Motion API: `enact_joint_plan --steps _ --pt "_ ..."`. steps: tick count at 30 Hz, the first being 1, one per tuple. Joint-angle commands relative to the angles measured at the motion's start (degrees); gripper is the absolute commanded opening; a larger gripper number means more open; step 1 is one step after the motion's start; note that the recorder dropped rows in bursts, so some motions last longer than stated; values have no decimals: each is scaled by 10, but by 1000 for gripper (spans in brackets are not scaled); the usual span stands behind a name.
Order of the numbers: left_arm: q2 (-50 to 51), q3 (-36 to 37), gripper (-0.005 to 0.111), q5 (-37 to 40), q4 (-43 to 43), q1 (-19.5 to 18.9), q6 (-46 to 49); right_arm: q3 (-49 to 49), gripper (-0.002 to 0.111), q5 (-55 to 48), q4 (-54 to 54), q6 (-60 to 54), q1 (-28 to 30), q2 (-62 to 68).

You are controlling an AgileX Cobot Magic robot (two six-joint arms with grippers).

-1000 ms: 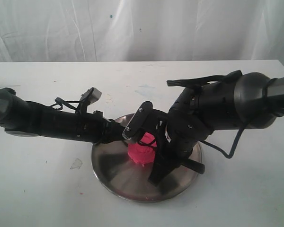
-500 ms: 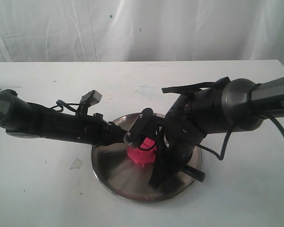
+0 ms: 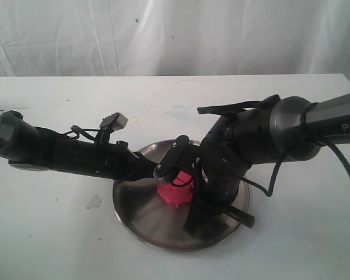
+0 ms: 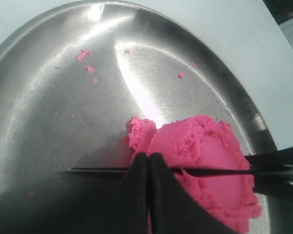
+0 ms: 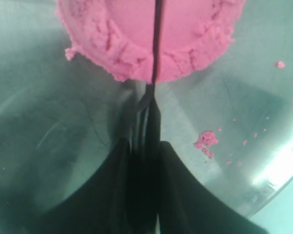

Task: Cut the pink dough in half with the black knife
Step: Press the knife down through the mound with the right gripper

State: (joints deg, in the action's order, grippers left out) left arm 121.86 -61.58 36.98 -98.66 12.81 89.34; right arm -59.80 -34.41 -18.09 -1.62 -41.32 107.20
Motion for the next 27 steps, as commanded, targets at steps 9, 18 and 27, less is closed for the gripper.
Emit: enact_joint_plan --steps 9,18,27 --pt "-19 -15 0 -48 -13 -1 -8 -11 0 -40 6 -6 -3 3" --pt "-74 -18 0 -107 -7 -1 -9 -11 0 -63 12 -6 -3 3" --pt "-77 -18 0 -104 -1 -1 -11 -11 0 -72 32 -23 -4 3"
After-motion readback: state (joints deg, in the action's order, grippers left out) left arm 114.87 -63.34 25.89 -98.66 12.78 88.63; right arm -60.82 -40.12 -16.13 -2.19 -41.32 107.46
